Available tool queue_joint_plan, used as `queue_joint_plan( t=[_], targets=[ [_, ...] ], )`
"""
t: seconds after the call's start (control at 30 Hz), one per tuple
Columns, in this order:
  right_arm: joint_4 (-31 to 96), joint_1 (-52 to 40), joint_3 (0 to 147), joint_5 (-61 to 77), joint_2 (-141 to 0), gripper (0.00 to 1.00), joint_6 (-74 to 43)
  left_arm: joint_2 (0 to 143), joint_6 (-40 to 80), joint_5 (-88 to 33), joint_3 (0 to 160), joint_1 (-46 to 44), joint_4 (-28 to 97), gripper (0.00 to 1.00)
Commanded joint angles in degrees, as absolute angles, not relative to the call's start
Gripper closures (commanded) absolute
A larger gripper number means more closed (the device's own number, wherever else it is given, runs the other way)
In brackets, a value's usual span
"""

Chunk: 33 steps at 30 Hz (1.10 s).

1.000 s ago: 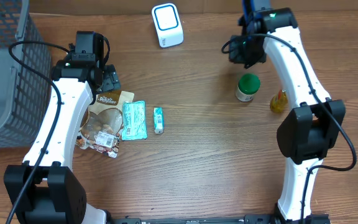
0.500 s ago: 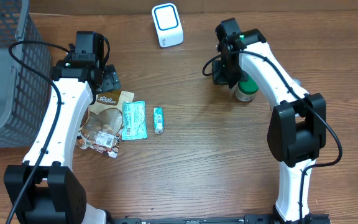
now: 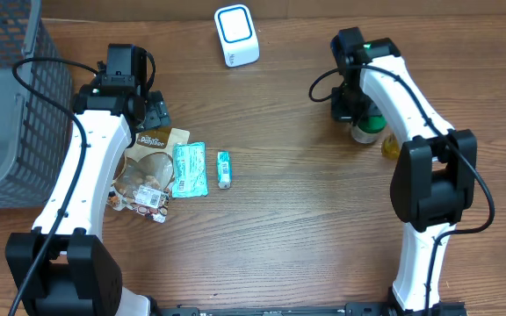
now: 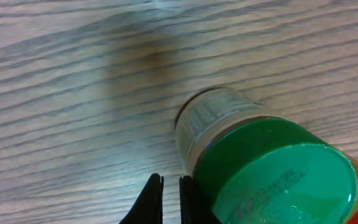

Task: Scan the item barcode
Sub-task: 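Release the jar and raise the right gripper, then move the right gripper left over the teal tissue pack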

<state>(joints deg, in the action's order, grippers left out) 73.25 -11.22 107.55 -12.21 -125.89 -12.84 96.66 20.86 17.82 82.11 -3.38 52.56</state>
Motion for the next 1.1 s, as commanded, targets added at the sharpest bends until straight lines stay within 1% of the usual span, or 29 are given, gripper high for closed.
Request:
queue_joint_plan(
  t=[0.0,0.13,0.53,0.67,0.73,0.77,0.87,0.97,1.0,1.07],
  targets=[
    [73.43,-11.11,107.15,-13.21,-125.51,0.92,-13.74,97.23,20.8,18.39,82.3,-3.77,52.47,0.0],
    [73.17,-11.31,107.15,-11.0,-125.51,0.92,-13.76,97.23,20.8,18.39,82.32,-3.77,52.47,0.0],
    [72.18,-11.97,107.15,15.9,-125.51,0.9,-13.45,97.23,20.8,18.39,82.3,-3.77,52.47,0.0],
    [72.44,-14.46,107.15,17.28,-125.51,0.83,-13.47,97.23,20.8,18.41,82.3,-3.77,52.47,0.01],
    [72.34,-16.36,107.15,17.28,-125.51,0.78,-13.47,97.23,20.8,18.39,82.3,-3.77,52.47,0.0],
    [72.29,-17.34,107.15,17.3,-125.51,0.74,-13.5,97.23,20.8,18.39,82.3,-3.77,52.45,0.01],
    [72.1,-21.21,107.15,17.28,-125.51,0.55,-13.52,97.23,20.8,18.39,82.3,-3.77,52.47,0.0],
    [71.9,-25.19,107.15,17.26,-125.51,0.42,-13.52,97.23,20.8,18.41,82.3,-3.77,52.47,0.0],
    [71.66,-26.79,107.15,17.26,-125.51,0.39,-13.52,97.23,20.8,18.41,82.3,-3.77,52.47,0.0],
    [70.94,-29.47,107.15,17.23,-125.51,0.38,-13.52,97.23,20.8,18.39,82.3,-3.77,52.47,0.01]
  ],
)
